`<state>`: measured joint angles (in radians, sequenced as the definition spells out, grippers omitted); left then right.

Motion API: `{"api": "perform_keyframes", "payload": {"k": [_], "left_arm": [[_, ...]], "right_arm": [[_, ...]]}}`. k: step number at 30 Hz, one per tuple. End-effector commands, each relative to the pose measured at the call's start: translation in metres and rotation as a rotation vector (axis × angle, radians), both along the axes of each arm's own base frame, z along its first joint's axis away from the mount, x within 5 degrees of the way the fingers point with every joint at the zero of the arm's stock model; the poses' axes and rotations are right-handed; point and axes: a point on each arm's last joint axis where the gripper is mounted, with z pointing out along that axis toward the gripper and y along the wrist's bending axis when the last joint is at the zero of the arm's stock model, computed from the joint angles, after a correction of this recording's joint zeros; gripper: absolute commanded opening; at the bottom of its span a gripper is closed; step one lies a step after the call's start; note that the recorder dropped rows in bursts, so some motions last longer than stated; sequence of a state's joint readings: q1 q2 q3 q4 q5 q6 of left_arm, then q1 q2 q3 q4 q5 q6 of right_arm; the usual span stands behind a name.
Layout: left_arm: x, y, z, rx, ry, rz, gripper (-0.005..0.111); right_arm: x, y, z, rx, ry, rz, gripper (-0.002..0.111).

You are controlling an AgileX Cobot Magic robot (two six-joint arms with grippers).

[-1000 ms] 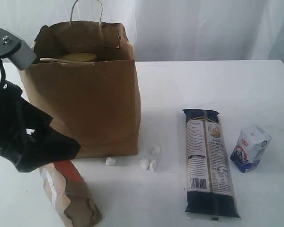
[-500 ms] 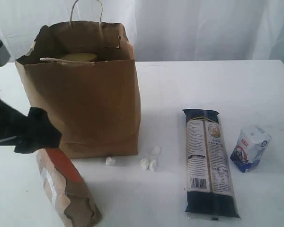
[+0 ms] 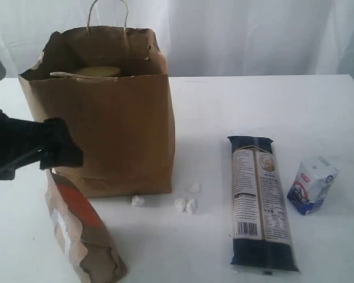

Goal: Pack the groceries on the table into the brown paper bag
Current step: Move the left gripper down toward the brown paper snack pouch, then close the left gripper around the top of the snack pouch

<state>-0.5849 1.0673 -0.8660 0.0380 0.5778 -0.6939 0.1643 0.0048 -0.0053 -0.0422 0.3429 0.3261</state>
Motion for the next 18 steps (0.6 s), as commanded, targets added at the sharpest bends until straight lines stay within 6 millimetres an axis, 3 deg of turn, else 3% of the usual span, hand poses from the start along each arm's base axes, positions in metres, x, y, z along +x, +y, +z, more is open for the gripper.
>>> {"api": "perform_keyframes", "payload": {"k": [1,9,12,15,18], "left_arm": [[0.006,-0.007,0.007,-0.1,-0.073,0.013,0.105],[0.01,-0.009,0.012,-0.135,-0.144,0.012,0.105],[0.007,-0.009,0.006,-0.113,-0.061,0.034,0.105],[0.007,-0.009,-0.006,-0.165,0.123,0.219,0.105],[0.013,-0.011,-0.015,-0.185,0.191,0.332,0.105]], "right_arm": [[0.0,0.0,-0.001,-0.013,-0.01,0.006,0.0],[0.0,0.0,-0.001,-0.013,-0.01,0.006,0.0],[0.0,0.0,-0.001,-0.013,-0.01,0.006,0.0],[0.0,0.0,-0.001,-0.013,-0.01,0.006,0.0],[0.0,0.0,-0.001,-0.013,-0.01,0.006,0.0]]}}
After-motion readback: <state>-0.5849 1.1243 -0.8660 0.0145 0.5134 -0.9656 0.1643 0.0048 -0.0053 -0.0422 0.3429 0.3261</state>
